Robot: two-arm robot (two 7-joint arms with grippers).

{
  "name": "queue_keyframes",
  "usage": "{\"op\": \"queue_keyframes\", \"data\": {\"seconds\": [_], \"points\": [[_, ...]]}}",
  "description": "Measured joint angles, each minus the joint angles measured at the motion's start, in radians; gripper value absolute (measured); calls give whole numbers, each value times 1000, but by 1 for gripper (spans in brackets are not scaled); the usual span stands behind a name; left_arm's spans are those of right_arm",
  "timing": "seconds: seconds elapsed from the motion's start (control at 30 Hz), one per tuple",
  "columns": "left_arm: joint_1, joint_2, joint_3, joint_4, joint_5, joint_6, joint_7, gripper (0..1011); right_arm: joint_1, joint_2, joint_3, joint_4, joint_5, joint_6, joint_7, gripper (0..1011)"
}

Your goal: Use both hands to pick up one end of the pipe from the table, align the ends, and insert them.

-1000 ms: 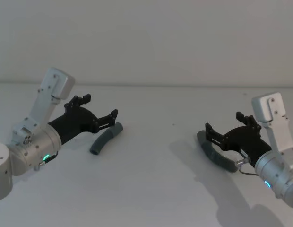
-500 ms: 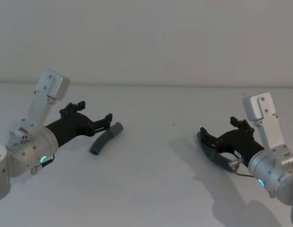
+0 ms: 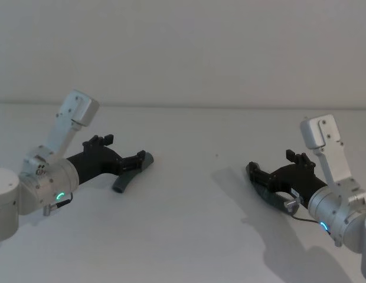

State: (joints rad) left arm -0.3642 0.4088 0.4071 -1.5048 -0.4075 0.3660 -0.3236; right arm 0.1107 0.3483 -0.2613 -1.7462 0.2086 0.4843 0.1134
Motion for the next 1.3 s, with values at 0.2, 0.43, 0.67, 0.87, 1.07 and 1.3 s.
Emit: {"op": "queue_keyframes", "data": {"seconds": [0.2,0.43,0.67,0.87,1.07,1.3], "points": [[-33,-3,27,42,24,15,-25,1001,1,-5,6,3,1,12,5,1003],[-63,-5,60,83,53,25,-47,1001,2,-11,12,6,2,22,9,1003],[-81,-9,83,114,78,31,-65,1001,3,-12,13,8,0,35,17,1003],[-87,-12,93,127,93,34,-72,1001,4,-6,9,12,-5,50,31,1003],[-90,-13,98,133,106,35,-75,1001,6,2,4,17,-12,65,45,1003],[-93,-13,101,133,123,33,-74,1001,11,7,1,24,-19,78,58,1003]]}}
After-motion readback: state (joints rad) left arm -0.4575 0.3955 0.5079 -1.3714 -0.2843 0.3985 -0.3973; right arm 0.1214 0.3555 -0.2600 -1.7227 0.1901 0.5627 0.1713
